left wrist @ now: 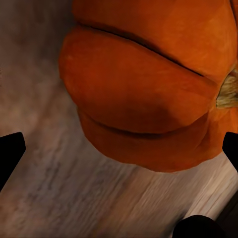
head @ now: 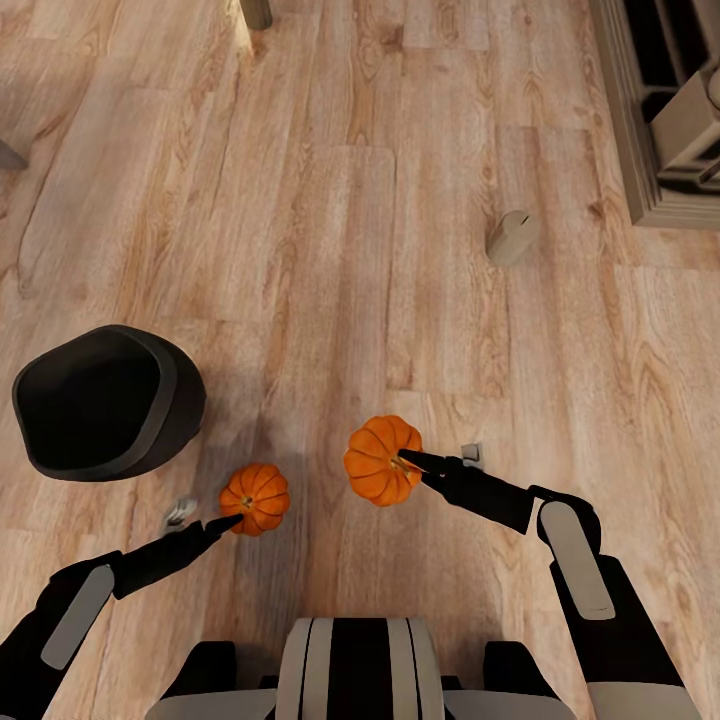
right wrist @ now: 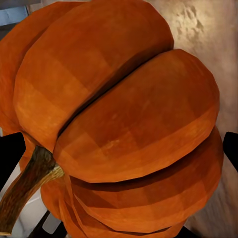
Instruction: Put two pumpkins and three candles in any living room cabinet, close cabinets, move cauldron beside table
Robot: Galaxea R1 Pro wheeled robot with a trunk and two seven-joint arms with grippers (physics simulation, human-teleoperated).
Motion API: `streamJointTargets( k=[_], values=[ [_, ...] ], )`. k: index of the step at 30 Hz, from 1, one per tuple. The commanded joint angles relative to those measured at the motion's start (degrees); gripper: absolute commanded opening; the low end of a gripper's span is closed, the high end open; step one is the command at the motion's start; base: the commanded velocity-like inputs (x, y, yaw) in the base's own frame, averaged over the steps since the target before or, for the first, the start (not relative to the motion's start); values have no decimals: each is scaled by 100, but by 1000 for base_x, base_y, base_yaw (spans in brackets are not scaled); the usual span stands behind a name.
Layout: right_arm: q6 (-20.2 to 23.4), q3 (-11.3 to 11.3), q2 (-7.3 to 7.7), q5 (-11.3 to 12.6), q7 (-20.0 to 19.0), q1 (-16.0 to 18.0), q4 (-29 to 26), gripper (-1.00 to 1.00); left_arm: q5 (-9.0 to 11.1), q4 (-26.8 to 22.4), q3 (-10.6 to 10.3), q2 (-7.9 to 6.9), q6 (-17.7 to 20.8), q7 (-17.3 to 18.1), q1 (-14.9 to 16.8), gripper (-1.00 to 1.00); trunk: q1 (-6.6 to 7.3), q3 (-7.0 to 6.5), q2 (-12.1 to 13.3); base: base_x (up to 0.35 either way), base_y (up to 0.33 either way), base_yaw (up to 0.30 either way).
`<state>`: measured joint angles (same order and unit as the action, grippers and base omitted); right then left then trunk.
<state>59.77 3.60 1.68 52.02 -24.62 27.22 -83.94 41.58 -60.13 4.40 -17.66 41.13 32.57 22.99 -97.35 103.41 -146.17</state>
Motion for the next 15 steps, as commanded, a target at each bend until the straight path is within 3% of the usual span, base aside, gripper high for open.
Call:
streamJointTargets(
  k=[1,15],
  values=[
    [23,8,-1,-45,-60,3,1,-100,4,0,8,0,37,14,2,100,1,2,-1,0,0,0],
    [18,3,-1,-66,-55,3,1,-100,-27,1,17,-9,36,30,3,100,1,2,-1,24,-32,0]
  ],
)
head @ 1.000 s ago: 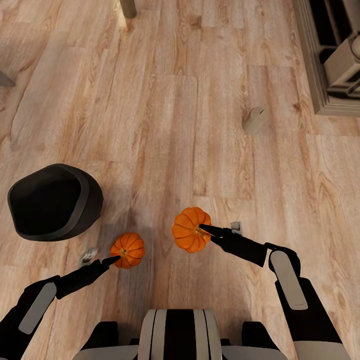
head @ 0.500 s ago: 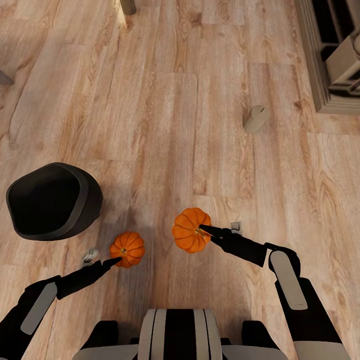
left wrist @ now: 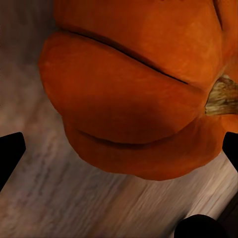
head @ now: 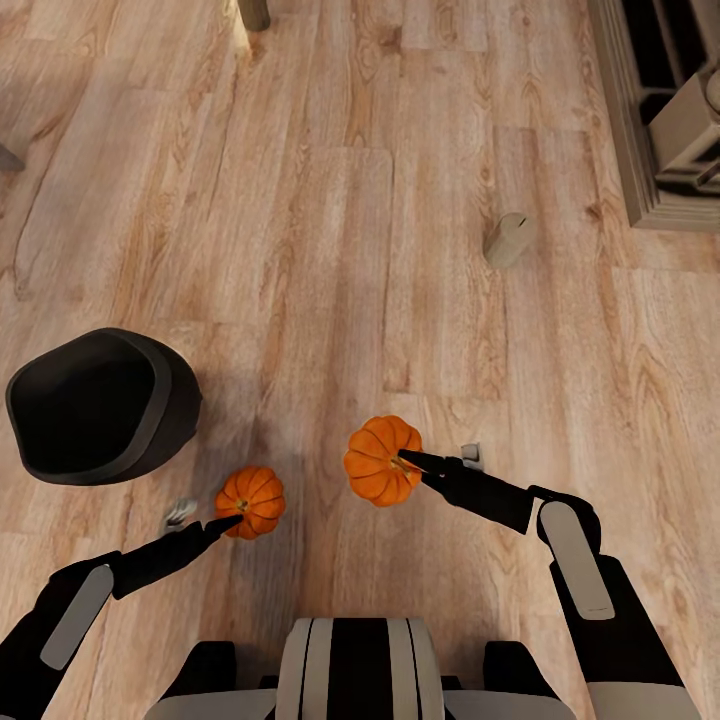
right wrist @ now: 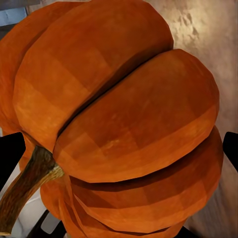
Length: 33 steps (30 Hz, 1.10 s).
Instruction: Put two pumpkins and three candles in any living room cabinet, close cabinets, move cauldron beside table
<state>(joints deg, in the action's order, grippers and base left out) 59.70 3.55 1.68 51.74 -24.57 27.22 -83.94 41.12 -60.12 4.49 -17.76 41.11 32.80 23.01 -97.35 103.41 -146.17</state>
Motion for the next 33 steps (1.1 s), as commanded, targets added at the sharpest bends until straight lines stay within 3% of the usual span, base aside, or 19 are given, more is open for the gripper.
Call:
streamJointTargets(
  k=[1,33],
  values=[
    [24,7,-1,-39,-59,3,1,-100,18,0,7,1,37,7,2,100,1,2,-1,2,-1,0],
    [15,5,-1,-41,5,3,9,-100,11,0,31,0,37,7,2,100,1,2,-1,25,-3,0]
  ],
)
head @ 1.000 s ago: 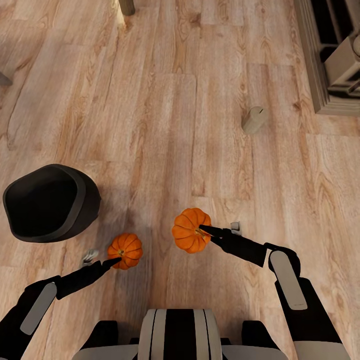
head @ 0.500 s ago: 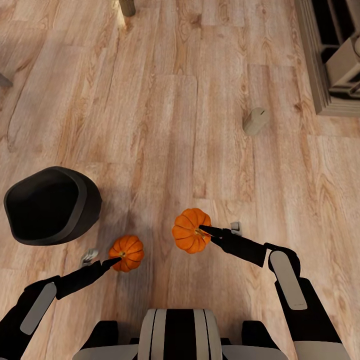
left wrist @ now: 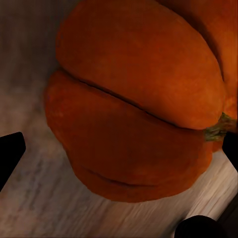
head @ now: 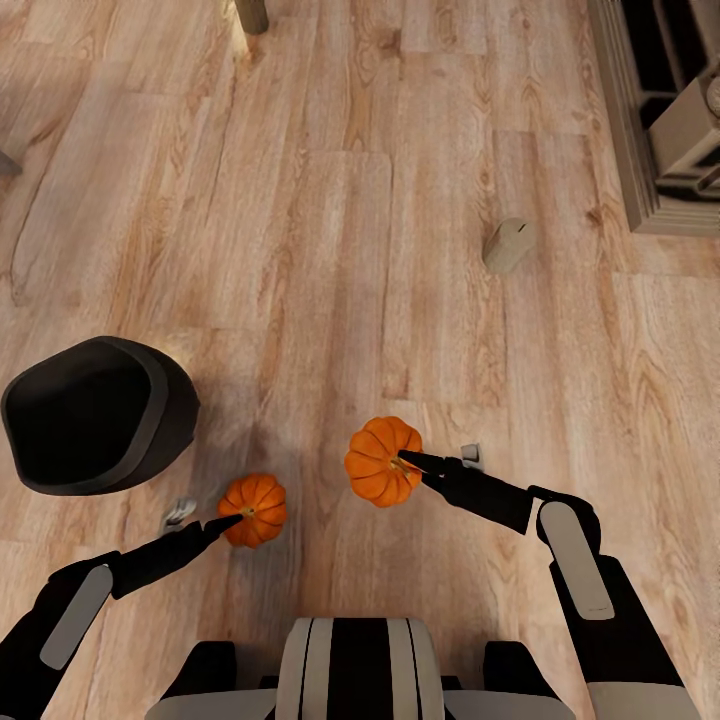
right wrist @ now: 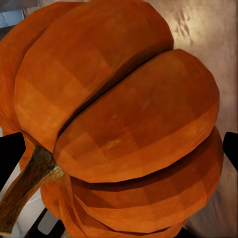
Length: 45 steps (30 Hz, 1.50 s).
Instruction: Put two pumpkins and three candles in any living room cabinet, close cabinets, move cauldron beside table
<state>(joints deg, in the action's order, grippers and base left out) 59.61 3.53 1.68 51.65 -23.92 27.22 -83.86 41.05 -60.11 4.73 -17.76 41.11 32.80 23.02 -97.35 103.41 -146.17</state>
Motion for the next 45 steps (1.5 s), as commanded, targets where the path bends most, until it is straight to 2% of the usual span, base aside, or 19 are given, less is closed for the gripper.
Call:
streamJointTargets(
  k=[1,22,28,38,45],
  values=[
    [25,8,-1,-32,-60,3,1,-100,18,-1,9,1,37,7,1,100,1,2,-1,0,-37,0],
    [25,8,6,-32,-60,3,1,-100,28,-10,19,-8,36,34,0,100,1,2,-1,9,-12,0],
    [25,8,6,-32,-60,3,1,-100,18,-10,26,-14,-67,221,-2,100,1,2,-1,0,0,0],
    [25,8,7,-37,-60,3,8,-100,15,-10,28,-12,-85,244,-4,100,1,2,-1,0,0,0],
    [25,8,1,-41,-58,3,17,-100,10,3,40,-8,-252,238,-6,100,1,2,-1,0,0,0]
  ],
)
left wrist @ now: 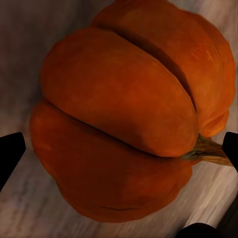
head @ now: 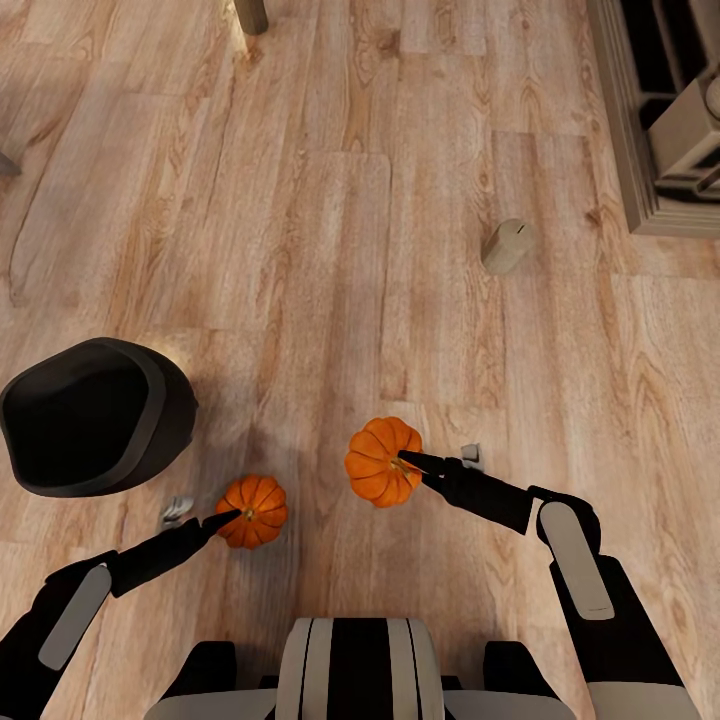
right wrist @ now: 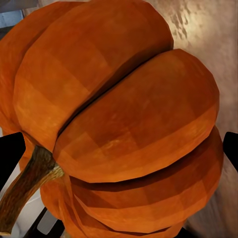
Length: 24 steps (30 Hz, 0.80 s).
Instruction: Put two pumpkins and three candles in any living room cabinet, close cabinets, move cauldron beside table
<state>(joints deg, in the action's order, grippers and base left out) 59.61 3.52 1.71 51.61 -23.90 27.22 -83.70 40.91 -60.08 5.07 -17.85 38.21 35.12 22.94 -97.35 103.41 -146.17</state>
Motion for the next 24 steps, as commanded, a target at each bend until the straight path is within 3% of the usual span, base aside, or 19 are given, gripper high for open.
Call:
streamJointTargets(
  k=[1,24],
  values=[
    [23,8,-1,-37,-59,3,1,-100,23,4,9,0,29,5,1,100,1,2,-1,0,0,0],
    [20,8,0,-28,-9,3,-20,-100,-23,118,-20,58,-127,-59,1,100,1,2,-1,0,0,0]
  ],
)
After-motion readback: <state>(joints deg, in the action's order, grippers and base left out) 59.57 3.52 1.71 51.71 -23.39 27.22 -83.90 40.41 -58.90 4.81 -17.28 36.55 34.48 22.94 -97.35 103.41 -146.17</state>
